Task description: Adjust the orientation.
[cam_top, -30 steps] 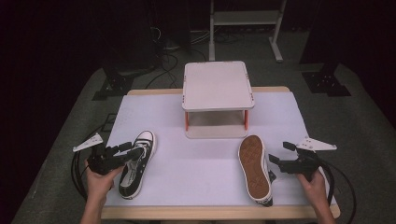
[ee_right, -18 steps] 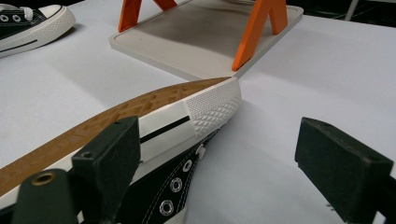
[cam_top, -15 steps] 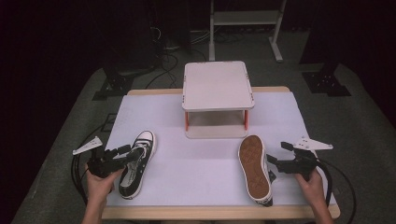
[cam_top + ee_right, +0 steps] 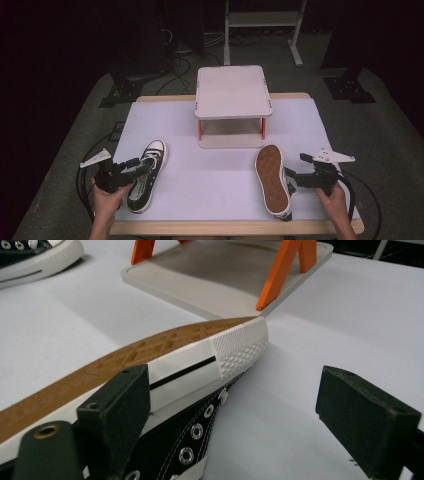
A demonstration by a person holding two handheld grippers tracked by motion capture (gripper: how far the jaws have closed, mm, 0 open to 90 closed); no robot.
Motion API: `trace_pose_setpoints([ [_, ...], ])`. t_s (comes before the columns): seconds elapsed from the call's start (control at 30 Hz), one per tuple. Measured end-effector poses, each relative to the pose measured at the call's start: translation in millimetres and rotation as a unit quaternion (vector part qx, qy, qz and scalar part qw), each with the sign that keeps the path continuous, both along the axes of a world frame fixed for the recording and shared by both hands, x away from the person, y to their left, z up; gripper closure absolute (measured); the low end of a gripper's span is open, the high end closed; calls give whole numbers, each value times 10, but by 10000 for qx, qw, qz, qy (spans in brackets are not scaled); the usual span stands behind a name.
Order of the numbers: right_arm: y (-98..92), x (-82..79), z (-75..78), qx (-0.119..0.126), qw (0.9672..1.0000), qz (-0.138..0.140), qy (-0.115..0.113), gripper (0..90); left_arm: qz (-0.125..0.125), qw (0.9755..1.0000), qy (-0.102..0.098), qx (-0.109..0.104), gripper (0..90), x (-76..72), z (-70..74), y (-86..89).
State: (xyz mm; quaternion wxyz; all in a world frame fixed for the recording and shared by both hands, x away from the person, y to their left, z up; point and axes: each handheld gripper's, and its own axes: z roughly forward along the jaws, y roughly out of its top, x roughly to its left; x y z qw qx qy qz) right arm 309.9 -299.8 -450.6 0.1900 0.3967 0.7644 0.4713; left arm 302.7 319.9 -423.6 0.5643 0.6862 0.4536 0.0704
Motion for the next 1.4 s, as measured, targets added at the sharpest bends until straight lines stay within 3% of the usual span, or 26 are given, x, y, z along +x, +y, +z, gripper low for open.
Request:
trace_pose_setpoints([
  [0.53, 18, -21, -7, -52, 9999, 61, 75, 139, 330, 9985, 56, 439, 252, -47, 19, -67],
  [0.93, 20, -25, -8, -95, 9999, 69, 86, 139, 429, 9986, 6, 319, 242, -80, 86, -55],
  [1.3, 15, -17, -12, -68, 9999, 85, 100, 137, 577, 9973, 95, 441, 199, -65, 55, -45],
  [1.4, 18, -20, -10, -78, 9999, 78, 92, 138, 556, 9971, 200, 471, 192, -53, 27, -52],
])
